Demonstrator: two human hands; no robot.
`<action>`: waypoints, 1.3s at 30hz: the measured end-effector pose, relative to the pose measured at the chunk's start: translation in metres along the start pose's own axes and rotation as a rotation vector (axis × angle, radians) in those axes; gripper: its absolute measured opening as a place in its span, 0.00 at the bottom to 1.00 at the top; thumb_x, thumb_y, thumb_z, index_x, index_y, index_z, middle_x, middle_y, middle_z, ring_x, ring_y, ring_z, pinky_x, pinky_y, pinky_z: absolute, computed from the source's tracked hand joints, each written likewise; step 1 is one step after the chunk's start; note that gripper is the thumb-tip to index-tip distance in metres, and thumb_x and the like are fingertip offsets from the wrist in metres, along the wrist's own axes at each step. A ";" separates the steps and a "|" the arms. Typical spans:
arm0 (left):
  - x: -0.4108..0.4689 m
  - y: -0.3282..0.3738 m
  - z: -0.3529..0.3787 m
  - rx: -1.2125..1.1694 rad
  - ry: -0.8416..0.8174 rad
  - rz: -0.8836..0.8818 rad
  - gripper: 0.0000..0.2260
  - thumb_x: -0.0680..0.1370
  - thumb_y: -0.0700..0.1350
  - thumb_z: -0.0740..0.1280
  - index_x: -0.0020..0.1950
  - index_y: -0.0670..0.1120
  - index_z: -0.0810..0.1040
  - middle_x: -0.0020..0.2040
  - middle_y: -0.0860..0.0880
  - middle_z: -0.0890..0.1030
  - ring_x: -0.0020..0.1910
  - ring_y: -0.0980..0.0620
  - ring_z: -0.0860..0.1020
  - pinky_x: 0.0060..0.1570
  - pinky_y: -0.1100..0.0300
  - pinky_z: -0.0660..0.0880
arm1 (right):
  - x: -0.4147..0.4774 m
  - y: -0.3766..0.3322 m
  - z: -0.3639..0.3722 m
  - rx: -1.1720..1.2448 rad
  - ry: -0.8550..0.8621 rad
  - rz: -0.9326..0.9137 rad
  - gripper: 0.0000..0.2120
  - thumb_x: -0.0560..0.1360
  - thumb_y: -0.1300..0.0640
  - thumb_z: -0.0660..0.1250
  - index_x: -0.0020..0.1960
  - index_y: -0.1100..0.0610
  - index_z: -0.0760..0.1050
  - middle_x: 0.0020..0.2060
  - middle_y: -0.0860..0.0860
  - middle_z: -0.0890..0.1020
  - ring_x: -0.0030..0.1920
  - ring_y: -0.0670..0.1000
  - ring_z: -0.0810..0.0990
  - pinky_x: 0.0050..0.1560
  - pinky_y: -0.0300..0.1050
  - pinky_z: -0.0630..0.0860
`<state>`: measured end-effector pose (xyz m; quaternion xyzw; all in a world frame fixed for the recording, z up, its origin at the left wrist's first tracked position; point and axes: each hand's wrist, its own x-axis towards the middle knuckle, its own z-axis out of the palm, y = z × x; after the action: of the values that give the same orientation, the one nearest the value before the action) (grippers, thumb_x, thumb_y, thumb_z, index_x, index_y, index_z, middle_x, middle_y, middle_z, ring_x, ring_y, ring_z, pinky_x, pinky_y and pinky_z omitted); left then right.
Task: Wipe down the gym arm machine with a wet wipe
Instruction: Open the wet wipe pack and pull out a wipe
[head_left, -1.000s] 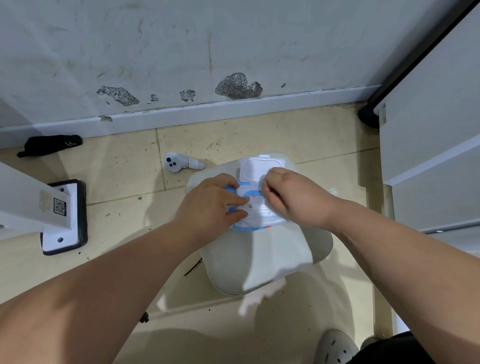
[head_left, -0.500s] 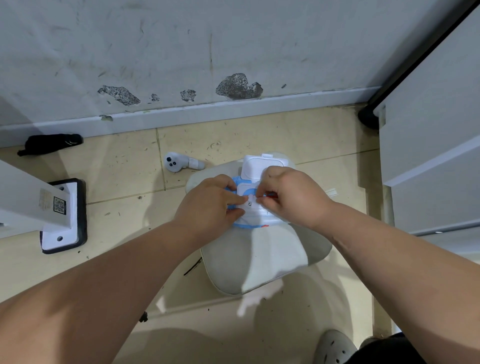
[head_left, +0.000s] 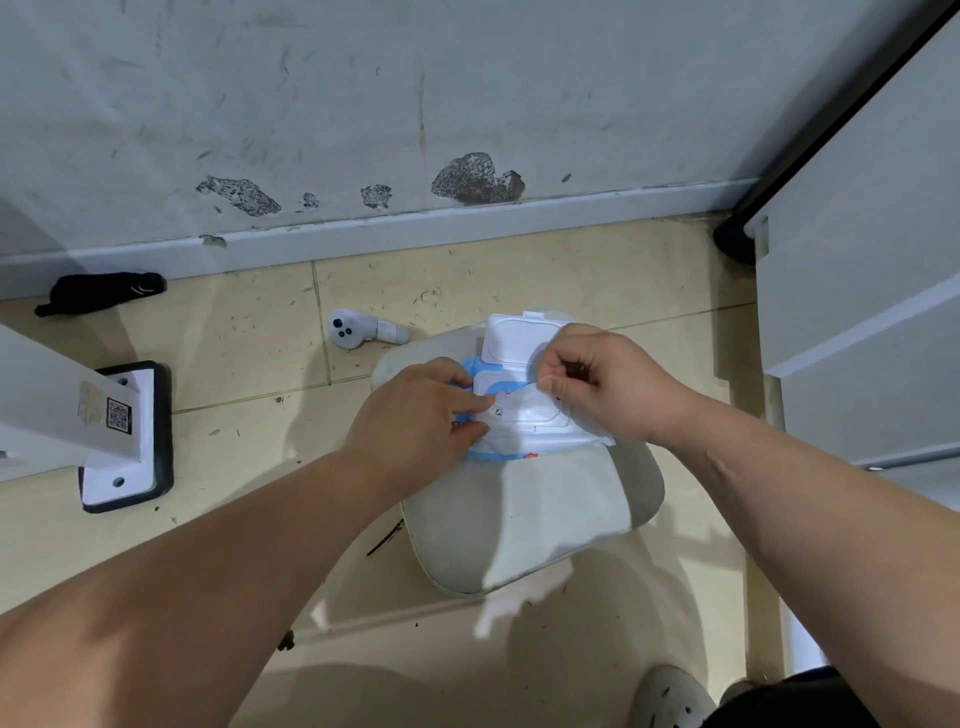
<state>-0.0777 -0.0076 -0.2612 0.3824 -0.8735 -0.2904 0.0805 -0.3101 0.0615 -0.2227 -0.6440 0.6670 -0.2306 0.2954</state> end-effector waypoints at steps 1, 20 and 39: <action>0.000 0.000 0.000 0.004 -0.003 0.001 0.14 0.79 0.53 0.70 0.64 0.57 0.82 0.65 0.56 0.76 0.63 0.53 0.74 0.55 0.60 0.71 | 0.000 0.000 0.000 0.016 0.011 0.009 0.20 0.75 0.67 0.72 0.38 0.43 0.74 0.40 0.50 0.77 0.39 0.46 0.75 0.43 0.34 0.71; -0.002 0.015 0.000 0.063 0.042 0.086 0.17 0.77 0.49 0.71 0.66 0.52 0.81 0.62 0.55 0.75 0.57 0.50 0.76 0.47 0.56 0.74 | -0.005 -0.005 0.009 -0.155 0.036 -0.127 0.06 0.68 0.59 0.77 0.44 0.51 0.85 0.41 0.49 0.79 0.36 0.47 0.77 0.41 0.43 0.76; -0.003 0.012 0.002 0.067 0.041 0.076 0.14 0.78 0.49 0.71 0.64 0.53 0.83 0.64 0.54 0.74 0.55 0.47 0.78 0.47 0.56 0.75 | 0.002 -0.016 -0.014 -0.033 0.247 -0.040 0.09 0.79 0.66 0.68 0.46 0.54 0.74 0.45 0.48 0.73 0.45 0.38 0.74 0.49 0.27 0.68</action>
<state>-0.0840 0.0018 -0.2552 0.3572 -0.8948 -0.2497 0.0967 -0.3083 0.0572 -0.2013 -0.6288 0.6889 -0.3029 0.1955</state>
